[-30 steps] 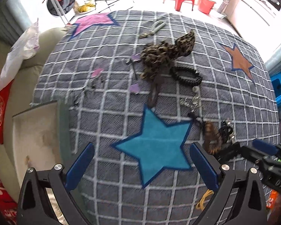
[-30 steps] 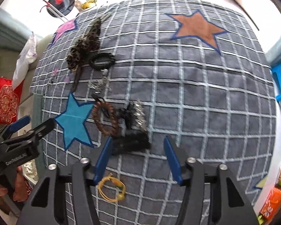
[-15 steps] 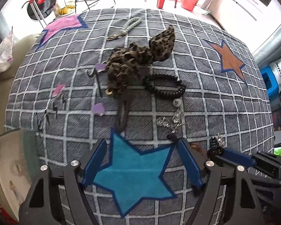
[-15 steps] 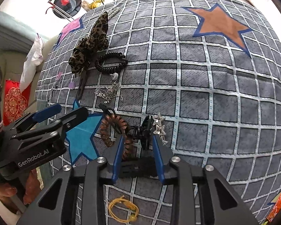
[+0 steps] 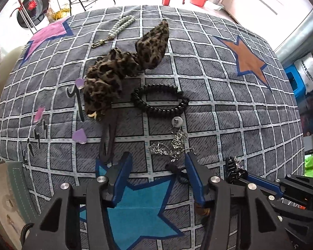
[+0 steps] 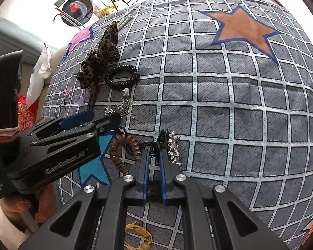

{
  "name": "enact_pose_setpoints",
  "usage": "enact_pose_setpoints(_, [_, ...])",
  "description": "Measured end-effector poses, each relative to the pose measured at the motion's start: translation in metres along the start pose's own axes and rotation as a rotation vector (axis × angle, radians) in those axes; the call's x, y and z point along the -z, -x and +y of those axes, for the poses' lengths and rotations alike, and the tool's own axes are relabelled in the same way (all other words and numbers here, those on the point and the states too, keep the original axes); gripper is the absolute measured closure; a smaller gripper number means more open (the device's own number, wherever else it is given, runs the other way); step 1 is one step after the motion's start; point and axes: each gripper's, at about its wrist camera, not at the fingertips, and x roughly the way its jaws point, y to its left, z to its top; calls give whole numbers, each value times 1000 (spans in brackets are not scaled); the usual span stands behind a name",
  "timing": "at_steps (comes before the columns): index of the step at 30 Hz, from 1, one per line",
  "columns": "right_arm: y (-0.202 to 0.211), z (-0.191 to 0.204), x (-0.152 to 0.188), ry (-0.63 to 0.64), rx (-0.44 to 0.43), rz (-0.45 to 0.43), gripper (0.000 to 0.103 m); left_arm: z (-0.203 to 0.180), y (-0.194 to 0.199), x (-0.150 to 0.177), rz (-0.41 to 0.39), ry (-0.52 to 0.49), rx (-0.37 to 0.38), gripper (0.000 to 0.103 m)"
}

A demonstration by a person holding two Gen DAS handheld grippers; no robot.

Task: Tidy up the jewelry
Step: 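Grasp the silver chain charm with the left tool while the right tool grasps the black claw clip, then carry the silver chain charm and black claw clip over the white tray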

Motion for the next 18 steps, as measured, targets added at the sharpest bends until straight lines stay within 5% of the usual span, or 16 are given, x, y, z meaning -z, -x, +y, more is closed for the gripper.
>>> enact_pose_setpoints(2, [-1,0,0,-3,-4,-1,93,-2,-3,-2,4,0,-1,48])
enact_pose_setpoints(7, [-2,0,-1,-4,-5,-2,93,-7,-5,-4,-1,-8,18,75])
enact_pose_setpoints(8, [-1,0,0,-5,-7,-3,93,-8,-5,-4,-4,-12,28,92])
enact_pose_setpoints(9, [0,-1,0,-6,-8,-4,93,-9,-5,-3,-3,-19,43,98])
enact_pose_setpoints(18, [14,-2,1,-17,-34,-19,93,-9,16,4,-45,-21,62,98])
